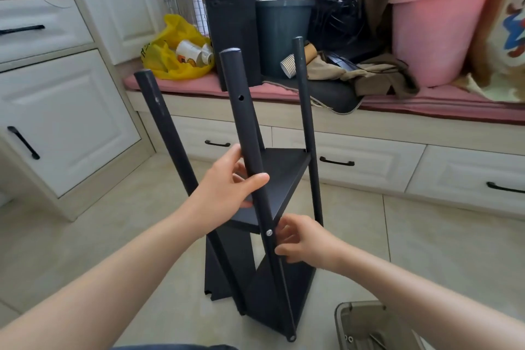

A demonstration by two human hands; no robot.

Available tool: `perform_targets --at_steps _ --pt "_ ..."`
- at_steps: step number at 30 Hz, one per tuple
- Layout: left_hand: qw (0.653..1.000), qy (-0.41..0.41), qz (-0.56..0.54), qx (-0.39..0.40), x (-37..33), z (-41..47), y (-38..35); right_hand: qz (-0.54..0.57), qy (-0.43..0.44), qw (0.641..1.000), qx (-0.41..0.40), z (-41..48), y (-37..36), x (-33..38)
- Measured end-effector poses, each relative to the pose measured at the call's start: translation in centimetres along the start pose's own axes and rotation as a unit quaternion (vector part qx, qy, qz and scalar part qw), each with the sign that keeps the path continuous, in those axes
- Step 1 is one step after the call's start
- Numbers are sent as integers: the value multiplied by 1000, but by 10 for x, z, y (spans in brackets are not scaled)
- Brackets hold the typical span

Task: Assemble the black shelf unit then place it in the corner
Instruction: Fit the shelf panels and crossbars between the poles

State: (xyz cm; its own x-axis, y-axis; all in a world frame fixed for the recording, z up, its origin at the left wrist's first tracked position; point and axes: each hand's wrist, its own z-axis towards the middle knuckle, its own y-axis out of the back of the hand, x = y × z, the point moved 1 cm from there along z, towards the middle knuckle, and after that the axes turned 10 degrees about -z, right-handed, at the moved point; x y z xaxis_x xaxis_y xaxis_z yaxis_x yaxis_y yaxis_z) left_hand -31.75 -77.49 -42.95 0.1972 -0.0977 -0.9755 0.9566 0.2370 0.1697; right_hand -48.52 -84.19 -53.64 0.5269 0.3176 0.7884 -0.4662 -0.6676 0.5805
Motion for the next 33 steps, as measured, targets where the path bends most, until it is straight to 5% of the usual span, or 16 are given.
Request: perform_targets --at_steps 4,13,26,33 --pt "998 11 -2 68 -3 -15 4 -47 -29 998 13 -11 33 0" --pt "977 36 -23 209 -10 -30 30 -22 -156 973 -170 2 105 -36" --pt "980 21 -5 199 -27 -31 51 52 -176 961 -206 26 108 -36" --pt "987 19 7 158 -28 -26 60 -65 -199 960 -184 1 122 -27"
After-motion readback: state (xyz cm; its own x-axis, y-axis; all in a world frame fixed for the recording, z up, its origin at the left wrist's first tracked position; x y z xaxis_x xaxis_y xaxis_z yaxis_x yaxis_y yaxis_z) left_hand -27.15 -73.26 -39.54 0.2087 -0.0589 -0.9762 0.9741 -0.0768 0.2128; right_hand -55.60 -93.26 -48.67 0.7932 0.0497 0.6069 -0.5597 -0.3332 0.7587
